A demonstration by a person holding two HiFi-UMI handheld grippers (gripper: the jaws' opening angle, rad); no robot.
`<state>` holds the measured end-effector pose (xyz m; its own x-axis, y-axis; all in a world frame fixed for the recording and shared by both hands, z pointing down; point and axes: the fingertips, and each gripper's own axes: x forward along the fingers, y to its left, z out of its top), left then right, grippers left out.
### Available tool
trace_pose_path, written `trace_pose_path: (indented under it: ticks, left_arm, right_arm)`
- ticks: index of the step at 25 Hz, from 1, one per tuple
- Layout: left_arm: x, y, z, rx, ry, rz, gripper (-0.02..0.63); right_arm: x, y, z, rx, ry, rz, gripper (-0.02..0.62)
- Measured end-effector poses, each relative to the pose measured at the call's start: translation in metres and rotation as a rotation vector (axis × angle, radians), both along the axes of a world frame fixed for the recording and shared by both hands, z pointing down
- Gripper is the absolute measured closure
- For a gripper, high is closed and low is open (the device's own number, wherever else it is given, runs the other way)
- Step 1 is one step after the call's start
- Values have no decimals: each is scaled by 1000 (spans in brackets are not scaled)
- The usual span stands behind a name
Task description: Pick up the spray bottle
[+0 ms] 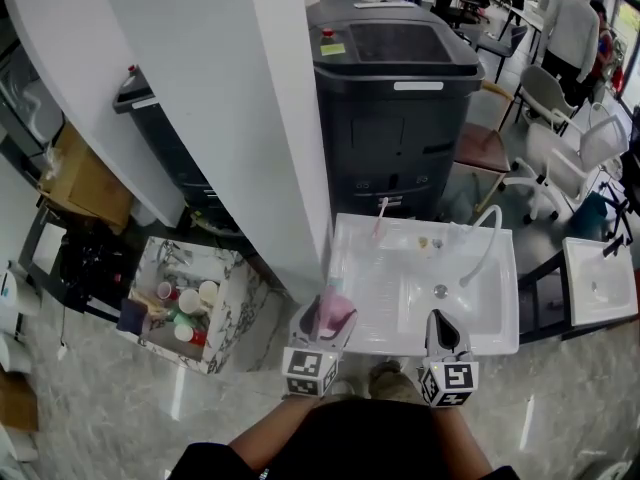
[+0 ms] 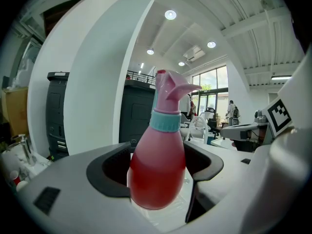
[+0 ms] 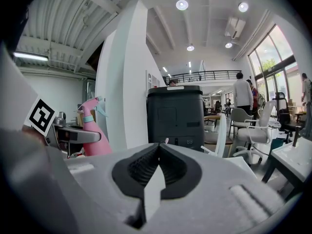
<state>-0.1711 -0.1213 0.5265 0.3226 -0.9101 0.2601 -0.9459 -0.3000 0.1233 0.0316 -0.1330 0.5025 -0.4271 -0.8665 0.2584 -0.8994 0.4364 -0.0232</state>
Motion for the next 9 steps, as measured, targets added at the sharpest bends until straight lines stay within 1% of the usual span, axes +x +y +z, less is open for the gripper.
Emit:
trace_pose_path:
  ticks: [9]
  left_arm:
    - [3, -7, 1, -15, 3, 2, 261]
  right_arm:
    - [1, -4, 0, -2, 15, 1, 598]
